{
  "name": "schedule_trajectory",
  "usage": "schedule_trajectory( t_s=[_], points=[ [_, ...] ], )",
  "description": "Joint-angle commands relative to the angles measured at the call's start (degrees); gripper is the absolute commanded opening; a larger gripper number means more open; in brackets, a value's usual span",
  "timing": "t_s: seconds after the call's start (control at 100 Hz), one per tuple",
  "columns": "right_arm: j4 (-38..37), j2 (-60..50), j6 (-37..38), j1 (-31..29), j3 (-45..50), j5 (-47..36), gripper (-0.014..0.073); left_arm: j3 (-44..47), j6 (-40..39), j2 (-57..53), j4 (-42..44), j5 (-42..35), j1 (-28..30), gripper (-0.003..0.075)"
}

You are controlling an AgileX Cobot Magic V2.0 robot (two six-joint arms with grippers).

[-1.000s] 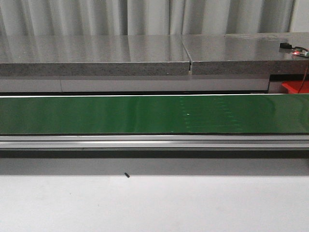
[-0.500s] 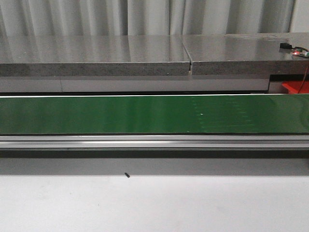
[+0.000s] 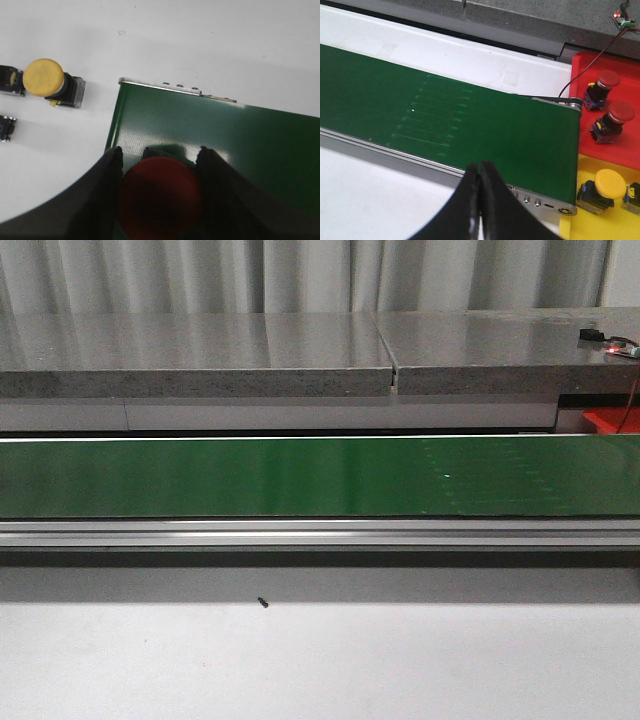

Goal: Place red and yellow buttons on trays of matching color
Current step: 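Set the red button on the green belt and open the left gripper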

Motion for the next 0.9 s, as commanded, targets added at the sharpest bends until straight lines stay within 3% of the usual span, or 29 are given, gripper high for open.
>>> schedule_trajectory(
  t_s=[0.0,0.41,0.89],
  points=[
    [0.3,-0.1,-0.6,0.2,-1.4,-3.6,-0.0069,-0.7,-0.6,-2.6,-0.6,-2.8,-0.4,0.0125],
    [0.3,-0.1,-0.6,0.2,-1.4,-3.6,-0.0069,5.9,-0.6,-2.6,-0.6,-9.5,-0.4,0.0125],
    [0.3,-0.1,-0.6,0.2,-1.4,-3.6,-0.0069,6.1,-0.6,-2.5,-0.6,-9.4,-0.4,0.0127]
  ],
)
